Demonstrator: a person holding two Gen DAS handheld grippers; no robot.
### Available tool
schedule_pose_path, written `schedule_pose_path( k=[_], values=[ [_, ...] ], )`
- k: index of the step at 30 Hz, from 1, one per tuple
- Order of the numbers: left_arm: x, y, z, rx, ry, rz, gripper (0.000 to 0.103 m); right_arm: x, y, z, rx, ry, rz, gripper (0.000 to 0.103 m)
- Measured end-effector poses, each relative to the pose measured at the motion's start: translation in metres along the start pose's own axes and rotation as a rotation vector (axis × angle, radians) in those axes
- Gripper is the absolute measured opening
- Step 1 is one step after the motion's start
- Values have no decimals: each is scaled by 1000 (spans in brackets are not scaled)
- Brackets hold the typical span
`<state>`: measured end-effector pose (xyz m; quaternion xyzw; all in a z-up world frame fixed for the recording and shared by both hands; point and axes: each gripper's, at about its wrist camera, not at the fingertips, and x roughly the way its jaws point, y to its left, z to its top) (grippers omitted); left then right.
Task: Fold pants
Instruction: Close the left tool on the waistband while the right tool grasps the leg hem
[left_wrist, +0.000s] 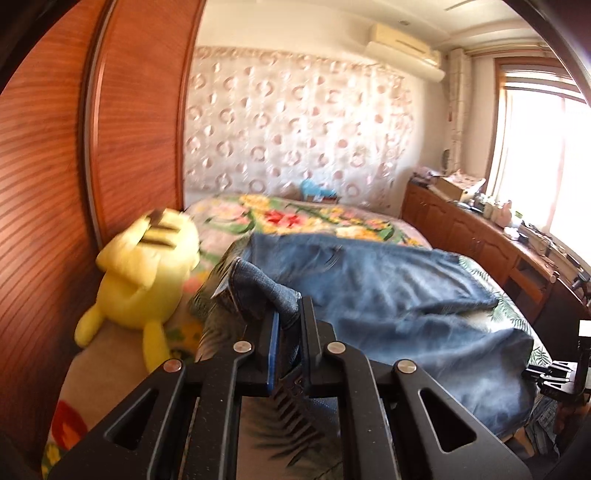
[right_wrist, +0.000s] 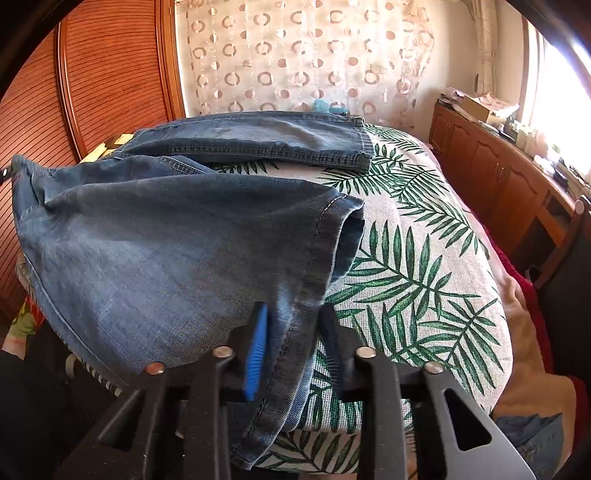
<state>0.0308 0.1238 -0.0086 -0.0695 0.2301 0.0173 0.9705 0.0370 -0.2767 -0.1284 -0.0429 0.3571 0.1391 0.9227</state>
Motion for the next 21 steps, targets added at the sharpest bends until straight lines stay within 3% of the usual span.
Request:
schedule_pose_path(
  k=[6,15,21],
  values=[
    [9,-19,26,44,-40,-18,10,-7,-4,11,-2,-35,32,6],
    [10,-19,61,39,-103,-14,10,-41,-6,64,-73,-183,14,5],
    [12,-20,65,41,-102,-14,10,-24,-11,91,-71,-212,13,5]
  ],
)
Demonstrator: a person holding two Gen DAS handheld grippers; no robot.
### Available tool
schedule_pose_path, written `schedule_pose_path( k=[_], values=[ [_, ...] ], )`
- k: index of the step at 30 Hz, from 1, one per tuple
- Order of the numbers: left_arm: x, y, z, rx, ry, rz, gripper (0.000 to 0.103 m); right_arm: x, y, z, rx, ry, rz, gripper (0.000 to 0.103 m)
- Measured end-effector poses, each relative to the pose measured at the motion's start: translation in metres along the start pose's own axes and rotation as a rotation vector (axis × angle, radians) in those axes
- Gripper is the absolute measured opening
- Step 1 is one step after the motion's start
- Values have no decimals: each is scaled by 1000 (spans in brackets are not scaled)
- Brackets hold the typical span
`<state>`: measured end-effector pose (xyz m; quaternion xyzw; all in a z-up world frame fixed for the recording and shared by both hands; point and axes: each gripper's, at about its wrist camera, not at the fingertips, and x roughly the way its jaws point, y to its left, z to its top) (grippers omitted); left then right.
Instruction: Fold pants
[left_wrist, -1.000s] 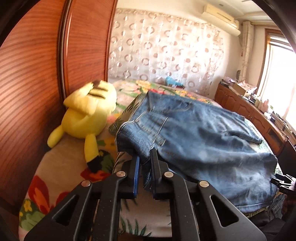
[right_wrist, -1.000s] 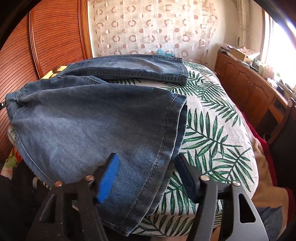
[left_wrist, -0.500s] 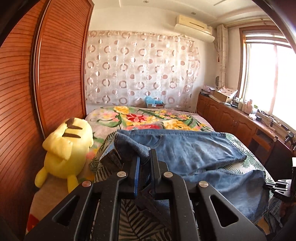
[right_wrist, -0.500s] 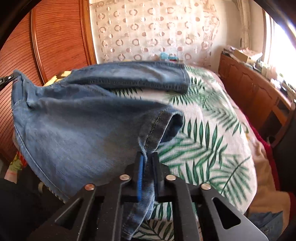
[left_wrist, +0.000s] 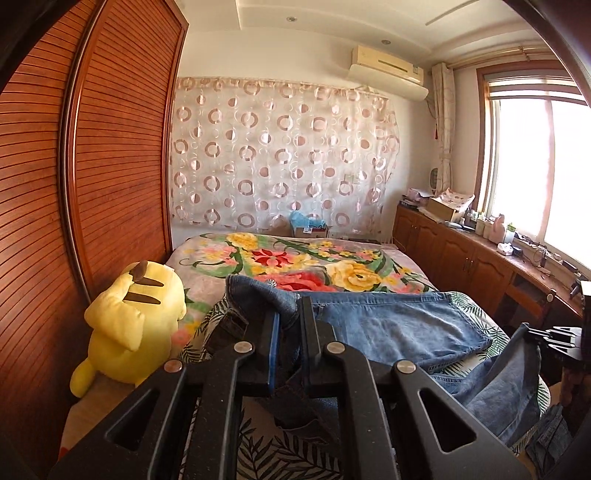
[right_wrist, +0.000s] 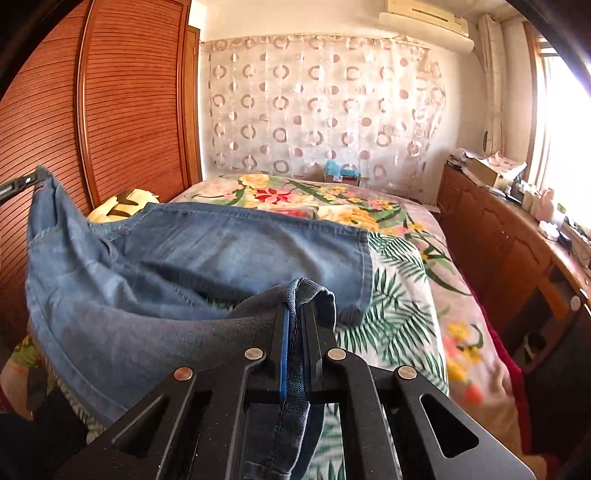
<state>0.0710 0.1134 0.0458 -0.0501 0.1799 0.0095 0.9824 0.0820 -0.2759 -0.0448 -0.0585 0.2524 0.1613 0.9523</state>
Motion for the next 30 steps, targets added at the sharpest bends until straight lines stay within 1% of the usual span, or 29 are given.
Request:
schedule_pose_path(
  k=[3,7,11,12,13,14,15,16,21,25,28,30],
  values=[
    [4,-3,-1,3,9,-1,10,23,3,2,-1,22,9,5],
    [9,-10,-6,12,24,-6,10,60,7,-4,-9,105,26,5],
    [14,-14,-11,24,39,-9,10,81,8,-20,7,178,47,5],
    [14,-14,-11,23,41,-10,10,81,8,-24,13,186,48,9],
    [15,-15,-12,22,43,-11,10,80,7,-25,19,190,50,20],
    [15,-16,-13,22,45,-13,10,78,6,-26,26,194,50,27],
    [15,-16,-13,21,45,-14,10,74,5,-29,35,193,53,37],
    [15,-16,-13,21,44,-13,10,70,3,-29,39,189,55,42],
    [16,-18,-14,24,47,-14,10,36,2,-36,49,170,52,44],
    [17,-24,-15,25,48,-15,10,26,9,-49,49,204,71,44],
    [17,-25,-16,24,48,-15,10,19,4,-58,73,232,107,44],
    [17,-23,-15,28,49,-13,10,18,3,-63,89,245,112,44]
  ],
)
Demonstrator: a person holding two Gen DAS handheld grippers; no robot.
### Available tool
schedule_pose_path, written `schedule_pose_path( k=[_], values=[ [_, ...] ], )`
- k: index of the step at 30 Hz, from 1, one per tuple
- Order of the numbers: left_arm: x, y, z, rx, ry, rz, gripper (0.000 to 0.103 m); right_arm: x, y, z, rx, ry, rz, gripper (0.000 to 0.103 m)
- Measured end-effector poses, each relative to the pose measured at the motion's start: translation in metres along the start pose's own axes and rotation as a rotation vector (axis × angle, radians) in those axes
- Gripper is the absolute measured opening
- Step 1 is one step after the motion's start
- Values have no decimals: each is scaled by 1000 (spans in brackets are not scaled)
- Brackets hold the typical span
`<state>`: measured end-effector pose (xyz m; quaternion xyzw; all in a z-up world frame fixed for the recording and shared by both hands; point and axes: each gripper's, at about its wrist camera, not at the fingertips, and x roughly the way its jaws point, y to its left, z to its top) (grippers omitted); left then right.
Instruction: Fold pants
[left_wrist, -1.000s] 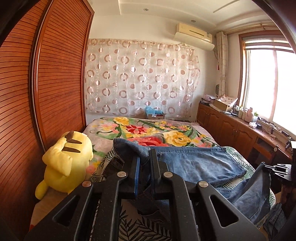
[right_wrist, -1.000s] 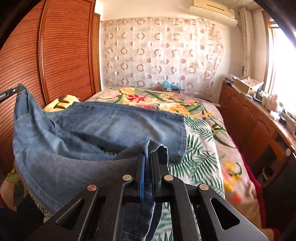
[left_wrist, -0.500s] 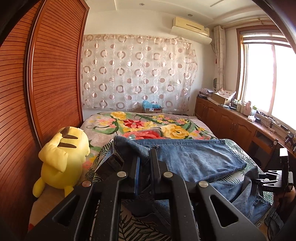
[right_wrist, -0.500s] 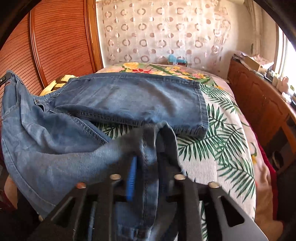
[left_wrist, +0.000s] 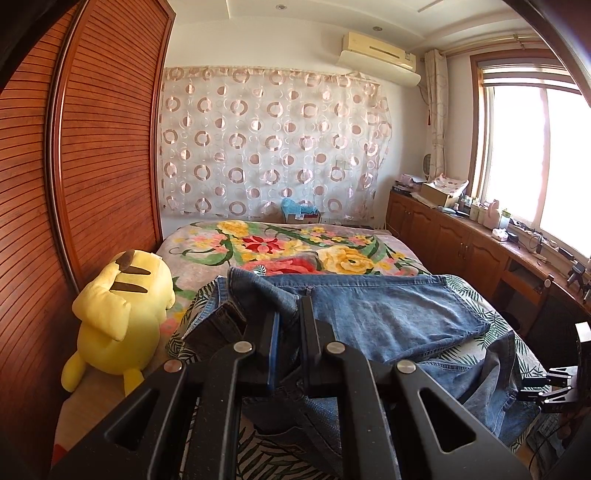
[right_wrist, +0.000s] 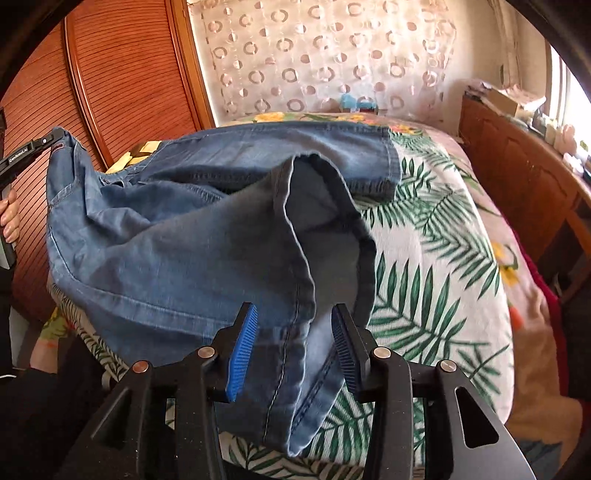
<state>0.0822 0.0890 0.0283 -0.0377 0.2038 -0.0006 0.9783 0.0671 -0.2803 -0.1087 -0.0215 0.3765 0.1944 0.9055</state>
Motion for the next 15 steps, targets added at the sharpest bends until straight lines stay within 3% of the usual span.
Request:
schedule_pose_path(
  k=[10,15],
  values=[
    [5,-11,-7,-1,10,5,10,14,2,-3,-10,52,15,42],
    [6,-4,-6,-10,2,15,10,16,3,-3,-21,67,30,16]
  ],
)
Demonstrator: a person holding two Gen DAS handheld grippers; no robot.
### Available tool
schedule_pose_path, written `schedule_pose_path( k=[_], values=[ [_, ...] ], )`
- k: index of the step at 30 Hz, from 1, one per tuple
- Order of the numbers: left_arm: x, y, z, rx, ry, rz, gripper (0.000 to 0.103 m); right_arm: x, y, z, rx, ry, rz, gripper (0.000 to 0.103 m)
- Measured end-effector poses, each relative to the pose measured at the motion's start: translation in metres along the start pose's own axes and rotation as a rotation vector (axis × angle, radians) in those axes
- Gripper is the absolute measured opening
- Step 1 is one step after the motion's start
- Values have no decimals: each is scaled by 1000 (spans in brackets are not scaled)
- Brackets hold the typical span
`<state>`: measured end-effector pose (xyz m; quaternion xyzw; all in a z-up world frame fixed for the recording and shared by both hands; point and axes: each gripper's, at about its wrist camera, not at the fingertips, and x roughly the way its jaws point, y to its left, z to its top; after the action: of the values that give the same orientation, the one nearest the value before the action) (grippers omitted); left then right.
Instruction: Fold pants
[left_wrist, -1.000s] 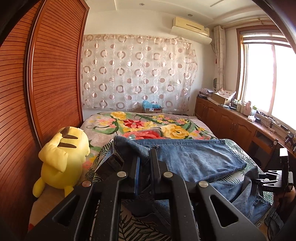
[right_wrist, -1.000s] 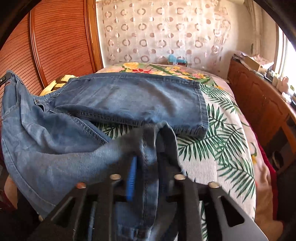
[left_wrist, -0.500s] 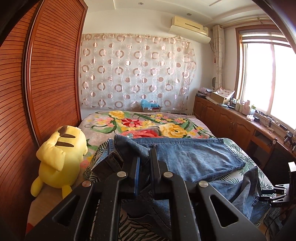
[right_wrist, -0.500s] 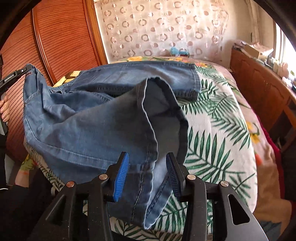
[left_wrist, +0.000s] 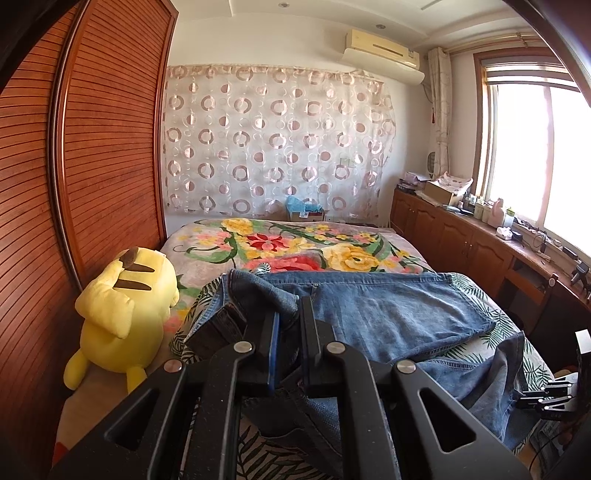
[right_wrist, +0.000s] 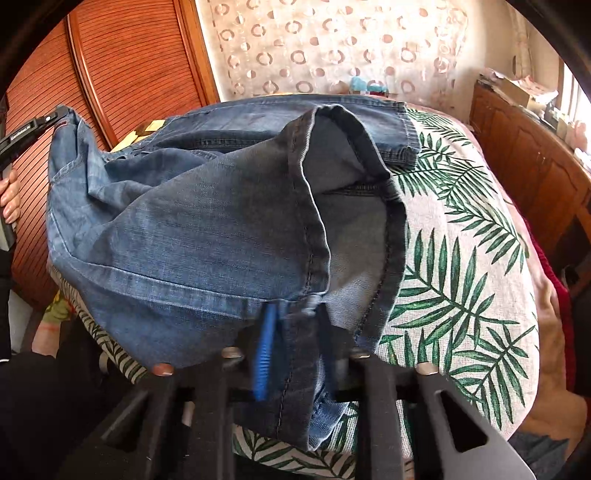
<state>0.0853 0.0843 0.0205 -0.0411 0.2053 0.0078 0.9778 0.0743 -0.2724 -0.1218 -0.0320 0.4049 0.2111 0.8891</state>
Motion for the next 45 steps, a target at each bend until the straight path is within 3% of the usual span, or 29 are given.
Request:
schedule_pose_path(
  k=[3,14,25,32,45],
  values=[
    [-1,7,8,-11,-17,13,10,-8,-2,3,1,-37,20,10],
    [16,33,41,-73,-47,28,10,-90,-39,63,31,-358,-48,6],
    [65,48,70,-114,-50,55,10,-99,-47,125,15,-530,-110,5],
    [108,62,83,-131,-22,69,10,-55,-33,141,-3,-553,-160,5],
    [183,70,64,-118,90,86,10,12,-50,185,11,-424,-178,5]
  ],
)
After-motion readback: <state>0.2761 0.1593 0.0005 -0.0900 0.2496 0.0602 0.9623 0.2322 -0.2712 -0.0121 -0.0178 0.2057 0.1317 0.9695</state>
